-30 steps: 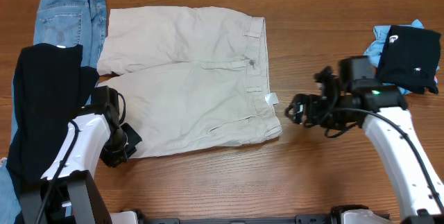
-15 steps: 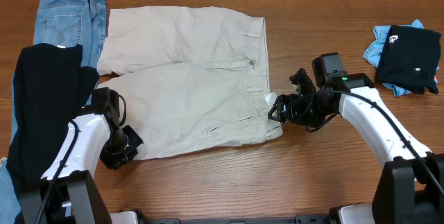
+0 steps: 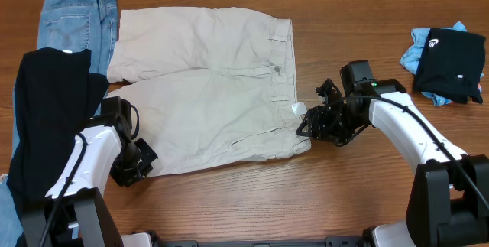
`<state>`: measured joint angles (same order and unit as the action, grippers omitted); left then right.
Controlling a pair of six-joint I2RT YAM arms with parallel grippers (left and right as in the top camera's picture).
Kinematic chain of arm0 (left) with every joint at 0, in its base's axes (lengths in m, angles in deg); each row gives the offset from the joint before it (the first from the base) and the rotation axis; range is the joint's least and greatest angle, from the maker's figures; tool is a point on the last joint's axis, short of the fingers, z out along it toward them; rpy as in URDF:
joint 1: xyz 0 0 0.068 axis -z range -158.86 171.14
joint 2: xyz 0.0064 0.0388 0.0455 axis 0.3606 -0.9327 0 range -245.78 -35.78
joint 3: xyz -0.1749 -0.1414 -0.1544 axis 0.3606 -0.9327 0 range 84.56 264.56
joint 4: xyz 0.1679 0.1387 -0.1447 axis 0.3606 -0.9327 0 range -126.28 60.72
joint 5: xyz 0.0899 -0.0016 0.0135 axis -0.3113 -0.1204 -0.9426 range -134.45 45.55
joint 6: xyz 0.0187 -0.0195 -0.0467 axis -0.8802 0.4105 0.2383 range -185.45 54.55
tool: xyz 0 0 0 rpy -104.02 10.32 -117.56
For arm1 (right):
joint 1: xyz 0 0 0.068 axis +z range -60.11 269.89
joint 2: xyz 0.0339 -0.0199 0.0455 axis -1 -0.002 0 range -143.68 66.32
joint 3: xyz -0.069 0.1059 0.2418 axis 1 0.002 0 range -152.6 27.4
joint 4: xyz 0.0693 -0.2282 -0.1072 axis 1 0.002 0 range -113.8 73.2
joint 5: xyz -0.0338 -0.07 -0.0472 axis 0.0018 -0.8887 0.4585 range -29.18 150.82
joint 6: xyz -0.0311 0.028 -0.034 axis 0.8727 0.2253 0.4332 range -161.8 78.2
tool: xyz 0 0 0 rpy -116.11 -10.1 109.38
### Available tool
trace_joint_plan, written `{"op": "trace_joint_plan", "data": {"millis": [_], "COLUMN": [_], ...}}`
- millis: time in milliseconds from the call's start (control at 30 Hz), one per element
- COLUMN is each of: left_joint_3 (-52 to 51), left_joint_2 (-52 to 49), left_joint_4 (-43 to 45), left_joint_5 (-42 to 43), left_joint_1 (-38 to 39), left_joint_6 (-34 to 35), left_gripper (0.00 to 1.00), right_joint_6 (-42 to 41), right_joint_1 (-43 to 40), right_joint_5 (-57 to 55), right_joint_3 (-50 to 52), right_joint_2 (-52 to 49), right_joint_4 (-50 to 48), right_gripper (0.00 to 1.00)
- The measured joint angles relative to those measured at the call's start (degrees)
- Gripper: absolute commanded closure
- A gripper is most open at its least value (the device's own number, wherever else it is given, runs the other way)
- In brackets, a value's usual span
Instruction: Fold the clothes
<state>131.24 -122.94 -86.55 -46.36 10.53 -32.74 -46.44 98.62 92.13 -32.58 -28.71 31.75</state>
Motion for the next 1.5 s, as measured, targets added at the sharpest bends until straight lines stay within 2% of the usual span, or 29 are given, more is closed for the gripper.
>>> {"op": "trace_joint_plan", "data": {"millis": [233,267,333,433,500,667,933,1133,1267,1300,1333,1367,1500], "left_joint_3": [0.00,0.00,0.00,0.00,0.00,0.00,0.00,0.00,0.00,0.00,0.00,0.00,0.00], "left_joint_2": [0.00,0.00,0.00,0.00,0.00,0.00,0.00,0.00,0.00,0.00,-0.02,-0.02,-0.02], "left_joint_4": [0.00,0.00,-0.04,-0.24,-0.24,-0.52,-1.49,-1.90,-1.92,-1.92,-1.92,-1.99,-2.62], "left_joint_5": [0.00,0.00,0.00,0.00,0.00,0.00,0.00,-0.02,0.00,-0.02,0.00,0.00,0.00], "left_joint_1": [0.00,0.00,0.00,0.00,0.00,0.00,0.00,0.00,0.00,0.00,0.00,0.00,0.00], "left_joint_6": [-0.09,-0.11,-0.15,-0.31,-0.31,-0.31,-1.42,-1.68,-1.81,-1.81,-1.81,-1.81,-2.49], "left_gripper": [0.89,0.89,0.89,0.89,0.89,0.90,0.89,0.88,0.89,0.89,0.89,0.89,0.85], "right_joint_6": [0.00,0.00,-0.09,-0.13,0.35,-2.16,-3.93,-4.20,-4.81,-5.22,-5.95,-6.64,-11.10], "right_joint_1": [2.27,2.73,3.76,5.29,5.95,6.10,5.60,5.62,6.36,6.43,6.43,6.40,6.43], "right_joint_5": [0.00,-0.02,0.00,-0.04,-0.55,-5.25,-23.71,-23.12,-21.24,-21.00,-20.92,-21.03,-23.71], "right_joint_3": [0.00,0.00,0.00,0.00,0.00,0.00,-2.19,-6.27,-5.60,-5.16,-4.74,-4.31,-3.93], "right_joint_2": [0.00,0.00,0.00,0.00,0.00,0.00,-0.07,-0.07,-0.07,-0.07,-0.07,-0.07,-0.07], "right_joint_4": [0.70,0.59,0.44,-0.59,-0.85,-0.15,7.58,19.26,24.72,25.07,25.20,25.24,25.27], "right_gripper": [0.47,0.49,0.61,0.87,0.96,0.96,0.96,0.96,0.92,0.86,0.75,0.69,0.67]}}
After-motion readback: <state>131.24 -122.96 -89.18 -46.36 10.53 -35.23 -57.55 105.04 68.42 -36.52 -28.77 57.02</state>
